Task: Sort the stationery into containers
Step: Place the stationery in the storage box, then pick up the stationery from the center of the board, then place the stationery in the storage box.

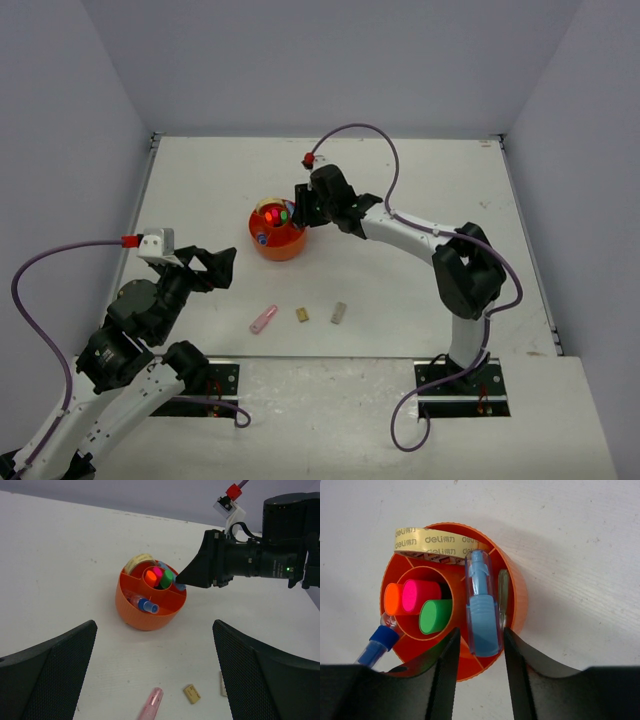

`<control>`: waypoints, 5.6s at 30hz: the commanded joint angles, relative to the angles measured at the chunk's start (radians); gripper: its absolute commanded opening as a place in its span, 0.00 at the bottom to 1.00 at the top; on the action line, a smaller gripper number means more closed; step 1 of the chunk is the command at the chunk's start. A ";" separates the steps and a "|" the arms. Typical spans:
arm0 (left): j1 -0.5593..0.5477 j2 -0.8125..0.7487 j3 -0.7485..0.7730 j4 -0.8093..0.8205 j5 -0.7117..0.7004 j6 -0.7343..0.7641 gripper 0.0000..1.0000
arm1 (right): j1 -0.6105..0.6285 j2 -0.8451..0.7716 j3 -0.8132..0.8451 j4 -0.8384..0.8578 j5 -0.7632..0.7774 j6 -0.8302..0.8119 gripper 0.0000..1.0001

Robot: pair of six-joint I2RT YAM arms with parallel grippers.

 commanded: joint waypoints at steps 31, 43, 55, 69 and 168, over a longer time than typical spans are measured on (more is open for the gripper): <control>-0.188 0.503 -0.009 -0.177 0.156 -0.351 1.00 | 0.115 -0.856 -0.628 -0.015 0.249 -0.015 0.70; -0.315 0.727 -0.197 -0.112 0.071 -0.552 1.00 | 0.115 -1.014 -0.730 0.038 0.206 -0.032 0.72; -0.313 0.882 -0.252 0.087 0.032 -0.514 0.86 | 0.115 -1.081 -0.776 0.053 0.193 -0.042 0.72; -0.313 0.805 -0.315 0.120 0.120 -0.495 0.32 | 0.113 -1.115 -0.790 0.057 0.207 -0.036 0.72; -0.341 0.211 0.041 -0.115 -0.244 -0.162 1.00 | -0.001 0.132 0.343 -0.341 -0.021 -0.142 0.17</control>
